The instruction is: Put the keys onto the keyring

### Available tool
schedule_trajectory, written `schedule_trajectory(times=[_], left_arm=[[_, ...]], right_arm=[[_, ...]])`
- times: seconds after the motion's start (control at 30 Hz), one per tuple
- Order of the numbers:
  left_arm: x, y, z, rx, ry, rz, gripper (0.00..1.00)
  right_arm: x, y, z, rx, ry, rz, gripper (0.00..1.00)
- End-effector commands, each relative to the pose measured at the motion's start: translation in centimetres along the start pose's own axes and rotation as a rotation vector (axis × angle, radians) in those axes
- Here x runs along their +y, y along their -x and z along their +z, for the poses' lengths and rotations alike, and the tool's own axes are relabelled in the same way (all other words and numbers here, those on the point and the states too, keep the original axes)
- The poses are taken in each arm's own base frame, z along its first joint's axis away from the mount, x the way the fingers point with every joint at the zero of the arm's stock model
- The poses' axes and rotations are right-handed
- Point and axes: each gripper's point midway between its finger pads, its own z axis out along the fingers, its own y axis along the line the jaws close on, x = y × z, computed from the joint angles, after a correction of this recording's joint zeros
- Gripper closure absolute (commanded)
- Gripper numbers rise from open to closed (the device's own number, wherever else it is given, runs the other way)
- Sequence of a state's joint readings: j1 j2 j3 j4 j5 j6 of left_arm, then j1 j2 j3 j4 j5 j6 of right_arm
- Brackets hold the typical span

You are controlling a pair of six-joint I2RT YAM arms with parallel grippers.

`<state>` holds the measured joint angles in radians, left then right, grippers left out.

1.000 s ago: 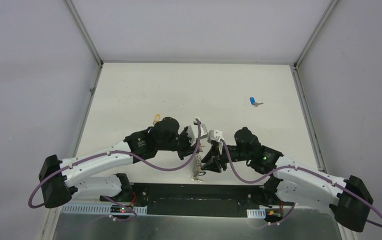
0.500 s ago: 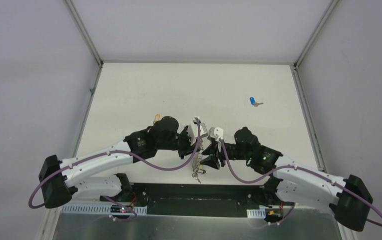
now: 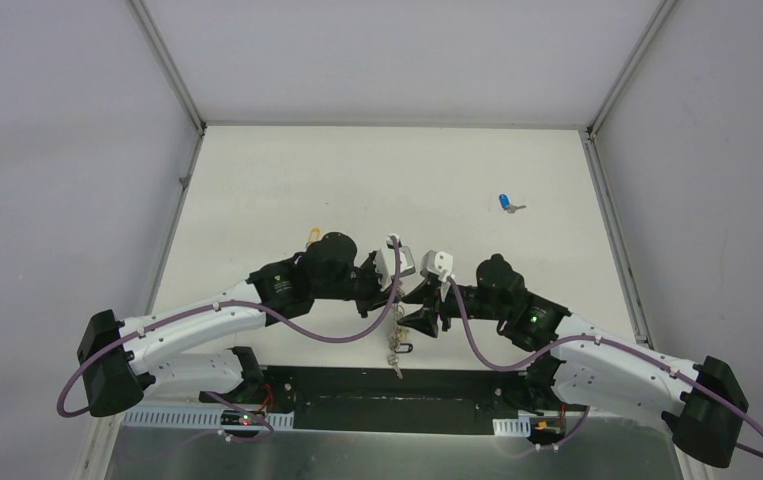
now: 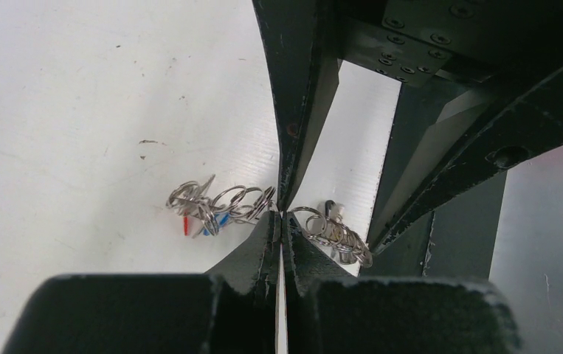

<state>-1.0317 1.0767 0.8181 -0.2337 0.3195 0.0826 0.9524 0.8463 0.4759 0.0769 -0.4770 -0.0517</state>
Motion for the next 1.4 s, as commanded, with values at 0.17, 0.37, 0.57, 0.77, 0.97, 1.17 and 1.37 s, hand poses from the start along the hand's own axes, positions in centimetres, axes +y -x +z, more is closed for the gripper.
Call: schedule_trajectory(times=[0.17,0.37,0.57,0.77,0.97,1.17,1.37], left_arm=[[-1.3,2.5,-0.5,-0.102,-0.069,0.059,1.0],[-1.4,2.5,-0.5,-0.105,-0.074,0.069,1.0],[-1.5,2.6,-0.4,-0.105,-0.084,0.07,1.0],[-1.6,2.8,-0.4,-0.114,-0.089,0.076,1.0],[-1.7,2.9,-0.4,-0.122,-0.096,0.079,1.0],[-1.6,3.2,-0.8,-0.139,-0.084,0.09,1.0],[-1.4,3.7,-1.6,-0.171,-0.052,0.092,1.0]], right_arm=[[-2.0,1.5,-0.2,-0.062,-0.122,-0.002,0.49],[-2.4,1.6,-0.2,-0.057,-0.14,-0.003,0.52],[-2.3,1.7,-0.2,-0.053,-0.13,-0.021,0.55],[-0.4,1.8,0.2,-0.067,-0.008,-0.08,0.72],[0.3,1.6,0.3,-0.069,0.041,-0.1,0.97],[0.3,0.9,0.1,-0.046,0.037,-0.099,1.0],[0.4,1.1,-0.3,-0.063,0.029,-0.106,1.0]])
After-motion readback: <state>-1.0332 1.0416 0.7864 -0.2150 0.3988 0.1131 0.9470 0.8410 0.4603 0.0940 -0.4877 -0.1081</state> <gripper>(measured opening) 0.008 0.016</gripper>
